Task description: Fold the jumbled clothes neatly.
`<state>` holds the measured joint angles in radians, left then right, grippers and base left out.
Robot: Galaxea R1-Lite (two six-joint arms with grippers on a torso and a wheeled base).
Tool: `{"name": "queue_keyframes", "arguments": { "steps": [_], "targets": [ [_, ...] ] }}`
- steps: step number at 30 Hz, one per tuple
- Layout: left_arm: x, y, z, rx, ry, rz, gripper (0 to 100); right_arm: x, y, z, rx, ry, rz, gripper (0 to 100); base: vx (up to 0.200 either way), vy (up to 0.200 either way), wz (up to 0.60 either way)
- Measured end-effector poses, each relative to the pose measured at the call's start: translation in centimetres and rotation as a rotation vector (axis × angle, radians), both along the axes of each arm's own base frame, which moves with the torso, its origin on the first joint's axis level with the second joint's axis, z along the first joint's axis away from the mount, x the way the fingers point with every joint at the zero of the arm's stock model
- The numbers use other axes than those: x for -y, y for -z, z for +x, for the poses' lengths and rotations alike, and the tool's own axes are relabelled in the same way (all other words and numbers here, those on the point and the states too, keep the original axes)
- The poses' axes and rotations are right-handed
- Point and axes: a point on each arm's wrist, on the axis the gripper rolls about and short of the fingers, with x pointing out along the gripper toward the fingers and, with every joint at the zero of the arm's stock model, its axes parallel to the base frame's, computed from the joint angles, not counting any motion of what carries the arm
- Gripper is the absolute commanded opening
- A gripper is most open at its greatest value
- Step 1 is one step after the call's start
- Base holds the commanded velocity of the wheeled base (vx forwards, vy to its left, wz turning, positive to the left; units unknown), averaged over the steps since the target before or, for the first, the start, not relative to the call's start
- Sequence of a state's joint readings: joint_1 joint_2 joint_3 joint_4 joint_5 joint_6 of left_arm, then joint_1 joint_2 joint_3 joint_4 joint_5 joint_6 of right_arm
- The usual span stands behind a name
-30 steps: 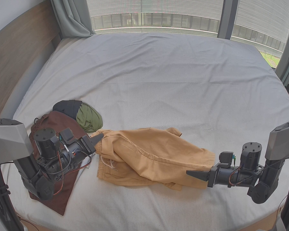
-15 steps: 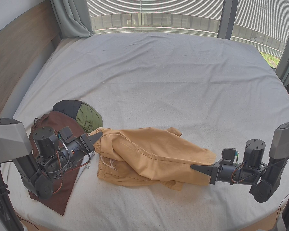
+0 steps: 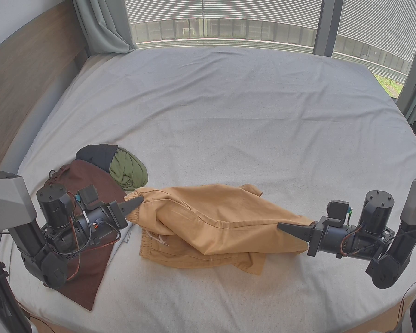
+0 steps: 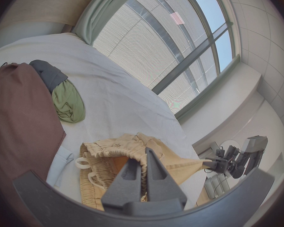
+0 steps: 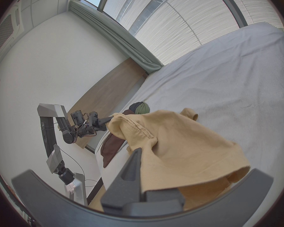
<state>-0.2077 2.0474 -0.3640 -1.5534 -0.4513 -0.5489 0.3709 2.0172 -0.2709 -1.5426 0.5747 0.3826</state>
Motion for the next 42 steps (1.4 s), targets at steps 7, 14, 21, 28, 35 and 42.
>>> {"name": "queue_keyframes", "arguments": {
  "steps": [7,14,21,28,35,42],
  "targets": [
    [-1.4,-0.2,0.1,0.079,0.048,0.085,0,0.1,-1.1,-0.1,0.043,0.000,0.016,0,0.000,0.000,0.00],
    [-2.5,-0.2,0.3,0.134,0.063,0.142,0,0.2,-1.8,0.1,0.072,0.007,0.027,0,0.000,0.000,0.00],
    [-2.8,-0.8,0.3,0.154,0.052,0.139,0,0.4,-2.6,0.2,0.104,0.016,0.038,0,0.000,0.000,0.00],
    [-3.1,-2.0,0.6,0.197,0.032,0.129,0,0.6,-3.4,0.4,0.140,0.026,0.051,0,0.000,0.000,0.00],
    [-3.6,-2.6,0.9,0.221,0.005,0.126,0,0.7,-4.3,0.6,0.176,0.033,0.064,0,0.000,0.000,0.00],
    [-4.0,-2.9,1.2,0.231,-0.012,0.121,0,1.2,-4.8,0.9,0.197,0.053,0.070,0,0.000,0.000,0.00]
  ]
}}
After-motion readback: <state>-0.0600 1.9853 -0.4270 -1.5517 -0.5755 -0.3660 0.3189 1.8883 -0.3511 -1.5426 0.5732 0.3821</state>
